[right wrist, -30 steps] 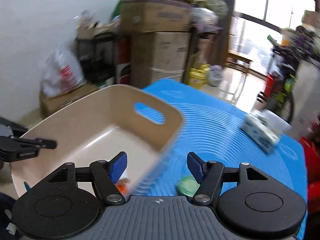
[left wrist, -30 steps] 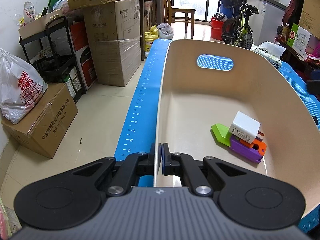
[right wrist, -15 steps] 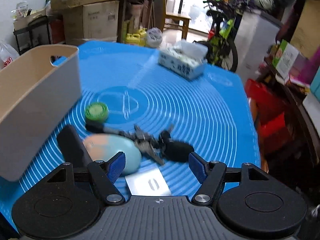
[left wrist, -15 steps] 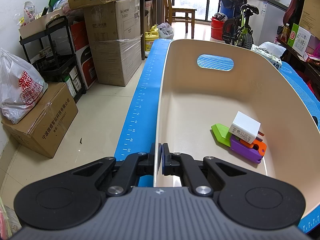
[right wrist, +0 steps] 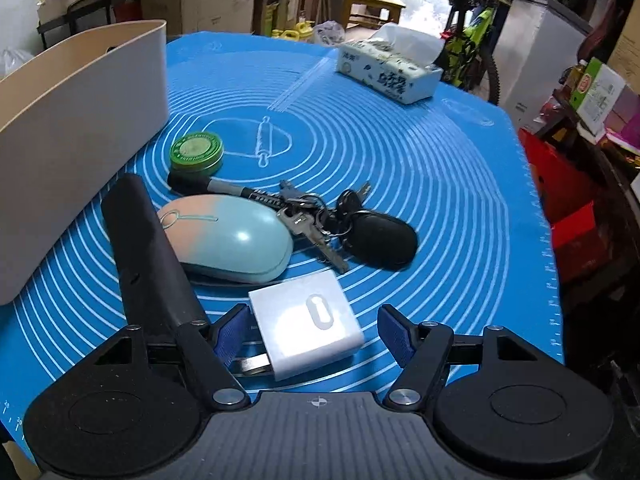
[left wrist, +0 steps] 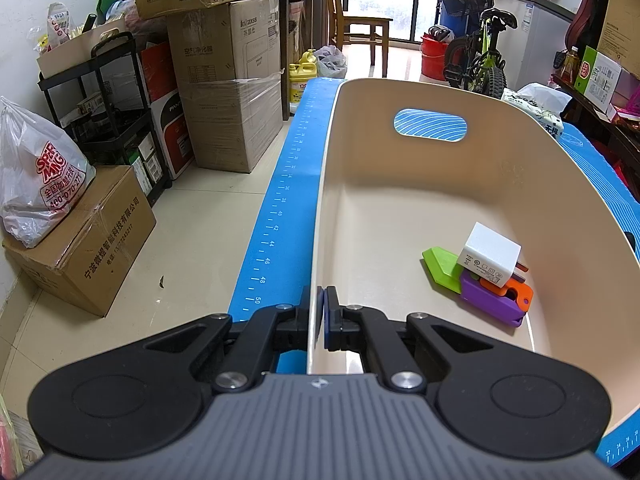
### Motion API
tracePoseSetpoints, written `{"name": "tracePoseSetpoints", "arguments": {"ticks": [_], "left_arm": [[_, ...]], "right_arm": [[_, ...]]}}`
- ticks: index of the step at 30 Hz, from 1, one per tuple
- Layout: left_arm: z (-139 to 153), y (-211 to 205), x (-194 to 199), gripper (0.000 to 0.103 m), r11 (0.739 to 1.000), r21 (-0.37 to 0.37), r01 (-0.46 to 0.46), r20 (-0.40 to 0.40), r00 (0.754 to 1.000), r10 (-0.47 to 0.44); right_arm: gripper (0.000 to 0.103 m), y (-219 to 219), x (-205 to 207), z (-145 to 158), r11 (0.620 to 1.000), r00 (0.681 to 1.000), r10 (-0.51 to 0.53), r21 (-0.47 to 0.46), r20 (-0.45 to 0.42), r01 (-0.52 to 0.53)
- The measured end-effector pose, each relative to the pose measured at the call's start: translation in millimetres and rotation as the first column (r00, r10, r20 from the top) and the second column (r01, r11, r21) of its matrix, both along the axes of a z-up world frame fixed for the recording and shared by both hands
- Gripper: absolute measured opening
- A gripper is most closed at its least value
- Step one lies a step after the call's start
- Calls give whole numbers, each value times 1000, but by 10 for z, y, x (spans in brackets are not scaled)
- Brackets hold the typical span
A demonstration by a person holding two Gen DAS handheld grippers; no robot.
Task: Organize rigid objects
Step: 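Grasp the white square adapter with the right tool, then carry the white square adapter into the basket and release it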
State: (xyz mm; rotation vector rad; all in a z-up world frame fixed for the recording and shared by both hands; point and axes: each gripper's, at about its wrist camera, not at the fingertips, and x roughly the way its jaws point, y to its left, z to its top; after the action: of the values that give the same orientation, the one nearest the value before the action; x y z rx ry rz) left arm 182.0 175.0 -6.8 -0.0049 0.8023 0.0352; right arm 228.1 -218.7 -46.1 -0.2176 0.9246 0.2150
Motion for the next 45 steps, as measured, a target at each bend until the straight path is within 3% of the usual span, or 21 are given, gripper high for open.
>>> {"name": "tracePoseSetpoints", "arguments": {"ticks": [1, 11, 25, 37, 45], "left_arm": [[0, 4, -1, 5, 1000, 0, 0, 0, 1000, 0], [1, 1, 0, 5, 1000, 0, 0, 0, 1000, 0], [1, 7, 1, 5, 1000, 1, -1, 0, 1000, 1], [1, 4, 1, 5, 1000, 1, -1, -1, 1000, 1], [1, 3, 1, 5, 1000, 1, 0, -1, 1000, 0]], "right_arm": [[65, 3, 11, -24, 1000, 1000, 5, 7, -8, -4], [59, 43, -115, 50, 1000, 999, 10, 10, 41, -11], [59, 361, -437, 846, 997, 959, 2, 72, 283, -24], [59, 1131, -318, 1340, 972, 898, 156, 97, 411, -213], [59, 1752, 160, 1357, 956, 895, 247, 60, 372, -288]]}}
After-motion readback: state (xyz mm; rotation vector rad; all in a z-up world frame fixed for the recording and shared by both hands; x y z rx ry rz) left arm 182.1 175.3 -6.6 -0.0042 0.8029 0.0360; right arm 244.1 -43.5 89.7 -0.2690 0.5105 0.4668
